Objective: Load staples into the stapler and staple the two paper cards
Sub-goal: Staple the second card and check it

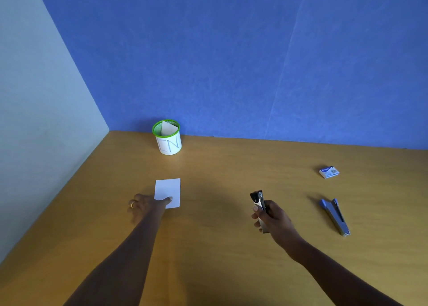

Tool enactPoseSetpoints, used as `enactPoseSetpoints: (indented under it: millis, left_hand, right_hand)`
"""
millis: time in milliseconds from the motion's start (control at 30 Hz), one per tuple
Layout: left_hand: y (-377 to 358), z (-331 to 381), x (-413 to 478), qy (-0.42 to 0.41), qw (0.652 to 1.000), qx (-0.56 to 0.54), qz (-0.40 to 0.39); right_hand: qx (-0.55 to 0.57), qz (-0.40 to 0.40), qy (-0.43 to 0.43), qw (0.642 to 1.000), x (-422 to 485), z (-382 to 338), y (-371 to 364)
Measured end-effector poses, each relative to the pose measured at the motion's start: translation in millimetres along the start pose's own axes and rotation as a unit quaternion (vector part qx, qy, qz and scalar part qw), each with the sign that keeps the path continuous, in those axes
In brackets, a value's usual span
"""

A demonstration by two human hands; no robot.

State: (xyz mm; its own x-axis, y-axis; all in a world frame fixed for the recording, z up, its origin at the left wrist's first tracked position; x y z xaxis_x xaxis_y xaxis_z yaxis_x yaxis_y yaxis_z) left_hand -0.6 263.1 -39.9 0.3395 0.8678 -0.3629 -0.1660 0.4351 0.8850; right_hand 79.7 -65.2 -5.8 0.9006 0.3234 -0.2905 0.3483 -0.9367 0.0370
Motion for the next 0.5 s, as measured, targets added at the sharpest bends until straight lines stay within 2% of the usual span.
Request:
enactPoseSetpoints:
  millis: [500]
  left_hand:
    - [-11, 9, 12, -0.027, 0.992, 0.117, -0.022]
  right_hand:
    - [-0.021, -0.005, 0.004, 1.0, -5, -3, -2]
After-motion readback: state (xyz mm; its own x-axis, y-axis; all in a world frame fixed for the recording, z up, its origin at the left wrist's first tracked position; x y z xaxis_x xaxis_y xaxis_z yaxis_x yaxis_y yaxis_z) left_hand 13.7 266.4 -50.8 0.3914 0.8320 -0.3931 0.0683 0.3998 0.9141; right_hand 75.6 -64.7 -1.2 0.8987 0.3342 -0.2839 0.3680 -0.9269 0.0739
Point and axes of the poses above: each hand's wrist, its own x-axis towards the middle knuckle, its own y-axis out of the back of the hand, z = x × y, the point moved 7 cm from there along x, towards the middle knuckle, and after that the axes turned 14 degrees about x, right-handed, at the moved point
